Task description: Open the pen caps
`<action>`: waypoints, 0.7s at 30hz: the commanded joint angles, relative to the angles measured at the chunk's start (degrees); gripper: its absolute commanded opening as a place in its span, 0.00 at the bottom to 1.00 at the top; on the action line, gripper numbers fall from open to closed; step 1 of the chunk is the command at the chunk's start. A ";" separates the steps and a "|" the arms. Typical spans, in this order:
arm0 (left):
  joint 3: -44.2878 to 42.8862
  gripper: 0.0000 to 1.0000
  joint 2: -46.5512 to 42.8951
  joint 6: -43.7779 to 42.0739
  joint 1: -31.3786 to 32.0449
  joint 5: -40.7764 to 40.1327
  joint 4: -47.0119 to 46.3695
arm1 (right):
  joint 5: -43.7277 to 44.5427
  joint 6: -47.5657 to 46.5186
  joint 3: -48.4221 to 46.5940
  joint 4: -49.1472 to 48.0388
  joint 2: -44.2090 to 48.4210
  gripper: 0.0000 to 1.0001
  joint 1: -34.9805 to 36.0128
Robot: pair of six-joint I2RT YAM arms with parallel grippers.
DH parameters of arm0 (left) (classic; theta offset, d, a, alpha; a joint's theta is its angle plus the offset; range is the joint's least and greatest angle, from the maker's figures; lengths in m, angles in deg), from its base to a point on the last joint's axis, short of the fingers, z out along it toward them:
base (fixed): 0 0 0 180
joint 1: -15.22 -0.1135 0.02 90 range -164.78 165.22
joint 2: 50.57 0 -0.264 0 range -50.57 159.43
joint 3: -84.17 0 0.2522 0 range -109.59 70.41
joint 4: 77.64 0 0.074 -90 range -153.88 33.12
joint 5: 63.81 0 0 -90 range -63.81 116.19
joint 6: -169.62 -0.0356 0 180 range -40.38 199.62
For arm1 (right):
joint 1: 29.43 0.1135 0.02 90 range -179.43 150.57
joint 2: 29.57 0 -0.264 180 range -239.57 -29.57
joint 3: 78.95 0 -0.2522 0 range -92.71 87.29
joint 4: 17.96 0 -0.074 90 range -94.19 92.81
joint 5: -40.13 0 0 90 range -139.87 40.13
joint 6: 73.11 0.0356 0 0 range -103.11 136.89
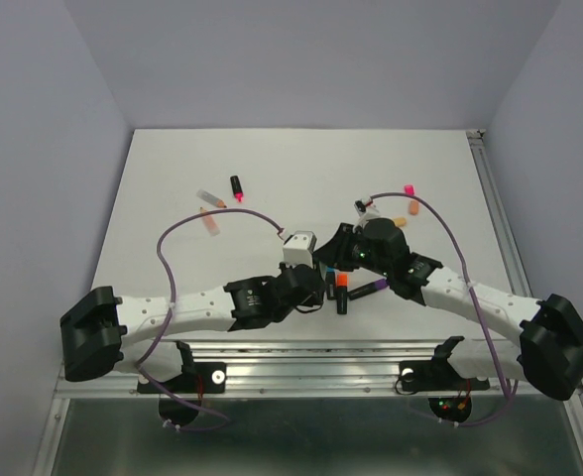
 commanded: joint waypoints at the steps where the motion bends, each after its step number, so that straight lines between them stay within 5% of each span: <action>1: -0.38 0.00 -1.93 0.41 0.05 -1.62 -1.01 | 0.55 -1.78 -4.10 -0.84 0.52 0.01 0.50; 5: 0.32 0.00 -2.98 2.06 0.05 -0.13 -0.93 | 2.65 -5.38 -5.50 -2.25 0.09 0.01 0.50; 11: 6.47 0.00 -4.39 7.34 0.23 5.05 -1.27 | 21.80 -11.45 -12.79 -1.11 -3.42 0.01 -0.02; 21: 11.83 0.00 -5.62 15.15 11.39 7.87 -3.73 | 20.86 -15.32 -29.76 -0.32 -12.65 0.01 -16.09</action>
